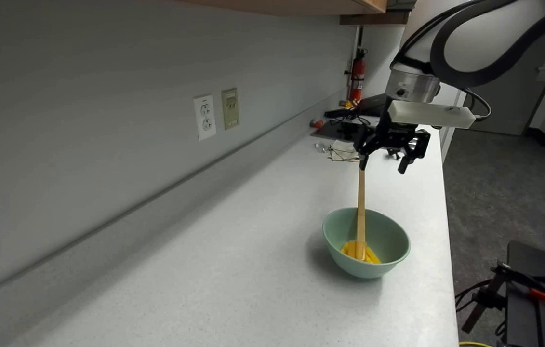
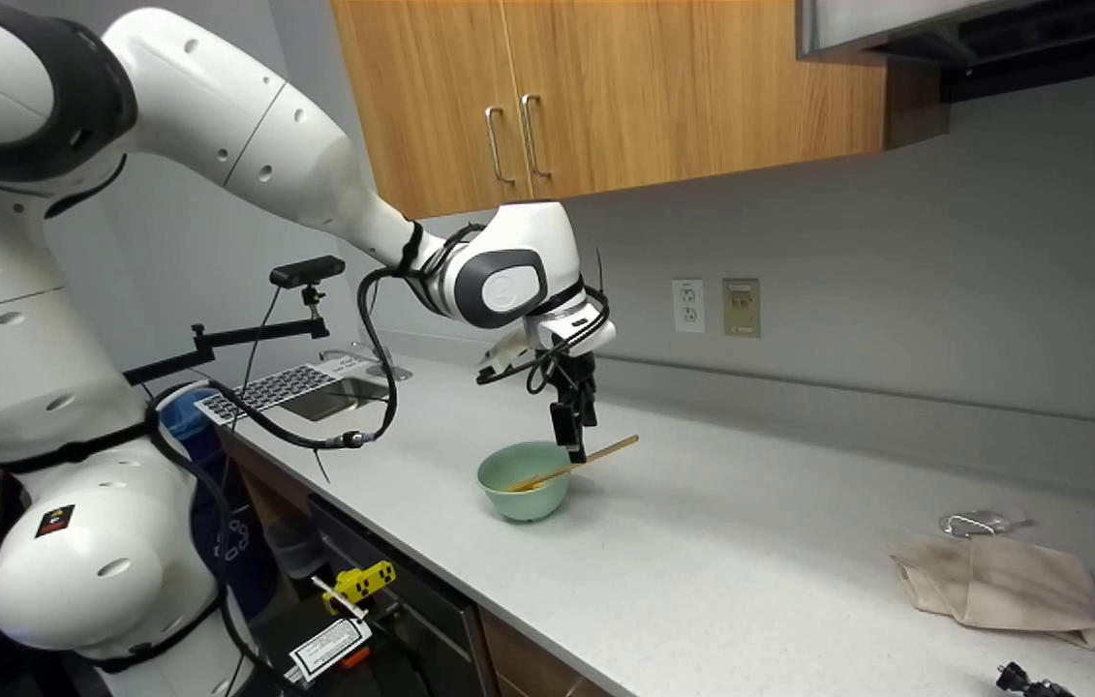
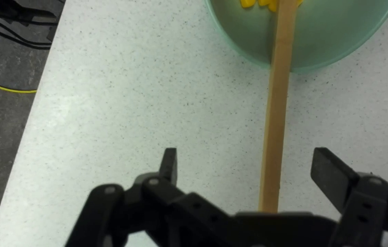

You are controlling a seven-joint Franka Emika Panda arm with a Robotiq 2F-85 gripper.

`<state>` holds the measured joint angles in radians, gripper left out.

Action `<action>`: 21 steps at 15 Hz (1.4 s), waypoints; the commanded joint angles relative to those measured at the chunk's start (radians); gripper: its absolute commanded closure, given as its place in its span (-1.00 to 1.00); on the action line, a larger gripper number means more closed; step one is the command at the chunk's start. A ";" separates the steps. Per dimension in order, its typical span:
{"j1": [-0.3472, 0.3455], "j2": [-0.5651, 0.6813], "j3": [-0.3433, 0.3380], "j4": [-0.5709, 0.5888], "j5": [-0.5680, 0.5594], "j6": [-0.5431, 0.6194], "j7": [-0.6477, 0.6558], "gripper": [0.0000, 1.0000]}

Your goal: Mix the contents of the bowl with the spatula

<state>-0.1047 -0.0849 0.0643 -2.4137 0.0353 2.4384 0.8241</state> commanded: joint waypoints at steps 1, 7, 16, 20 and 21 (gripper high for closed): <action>0.023 0.003 -0.023 0.004 -0.002 -0.002 0.002 -1.00; 0.030 0.047 -0.034 0.040 0.042 0.035 0.000 -1.00; 0.036 0.071 -0.048 0.056 0.018 0.071 0.000 -1.00; 0.038 0.098 -0.052 0.070 0.016 0.078 -0.002 -1.00; 0.039 0.106 -0.053 0.076 0.015 0.082 0.000 -1.00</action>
<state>-0.0886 -0.0072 0.0321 -2.3610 0.0532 2.5122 0.8250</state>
